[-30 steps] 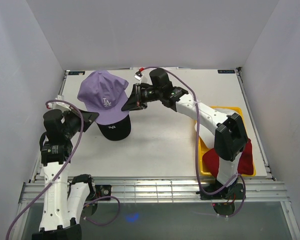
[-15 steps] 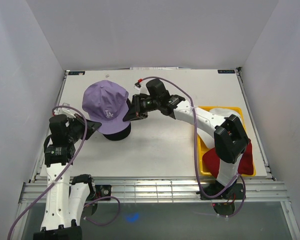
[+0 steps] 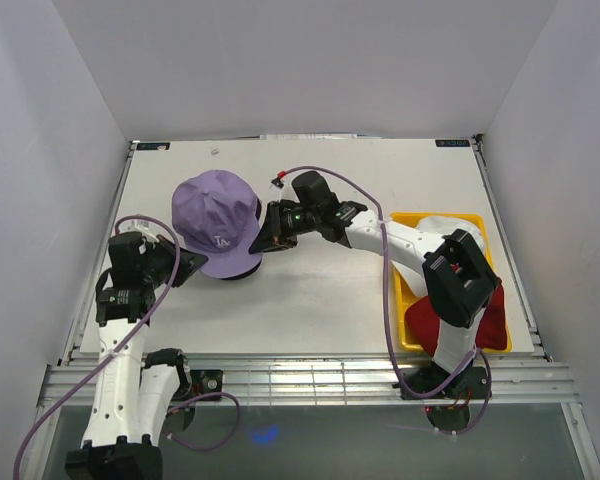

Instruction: Stack the hats

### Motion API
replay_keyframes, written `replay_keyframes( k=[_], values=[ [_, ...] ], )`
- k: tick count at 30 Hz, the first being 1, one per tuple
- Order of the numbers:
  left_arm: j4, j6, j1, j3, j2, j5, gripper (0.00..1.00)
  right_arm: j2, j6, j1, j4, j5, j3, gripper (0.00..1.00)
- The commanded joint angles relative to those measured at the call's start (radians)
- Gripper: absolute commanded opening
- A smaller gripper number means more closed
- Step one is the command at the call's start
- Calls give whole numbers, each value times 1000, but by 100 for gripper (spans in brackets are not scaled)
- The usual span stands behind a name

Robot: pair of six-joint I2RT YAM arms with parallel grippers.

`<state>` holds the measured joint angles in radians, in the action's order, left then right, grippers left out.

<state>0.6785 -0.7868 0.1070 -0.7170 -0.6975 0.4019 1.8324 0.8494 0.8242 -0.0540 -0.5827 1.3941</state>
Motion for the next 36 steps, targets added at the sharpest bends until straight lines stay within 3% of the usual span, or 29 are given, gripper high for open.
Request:
replay_keyframes(
  k=[1, 6, 12, 15, 22, 36],
  values=[
    [-4, 18, -23, 14, -25, 20, 0, 4, -15, 55, 111, -22, -7, 8],
    [12, 34, -23, 14, -53, 0, 5, 14, 2, 50, 138, -11, -29, 8],
    [42, 52, -21, -5, -60, -18, 43, 11, 112, 29, 285, -42, -99, 8],
    [52, 57, -21, -7, -62, -18, 53, 11, 199, 21, 396, -60, -142, 8],
    [98, 73, -23, -38, -39, -29, 58, 16, 373, -7, 606, -72, -242, 8],
    [207, 92, -23, -131, -5, -84, 63, 54, 517, -40, 839, -52, -372, 8]
  ],
)
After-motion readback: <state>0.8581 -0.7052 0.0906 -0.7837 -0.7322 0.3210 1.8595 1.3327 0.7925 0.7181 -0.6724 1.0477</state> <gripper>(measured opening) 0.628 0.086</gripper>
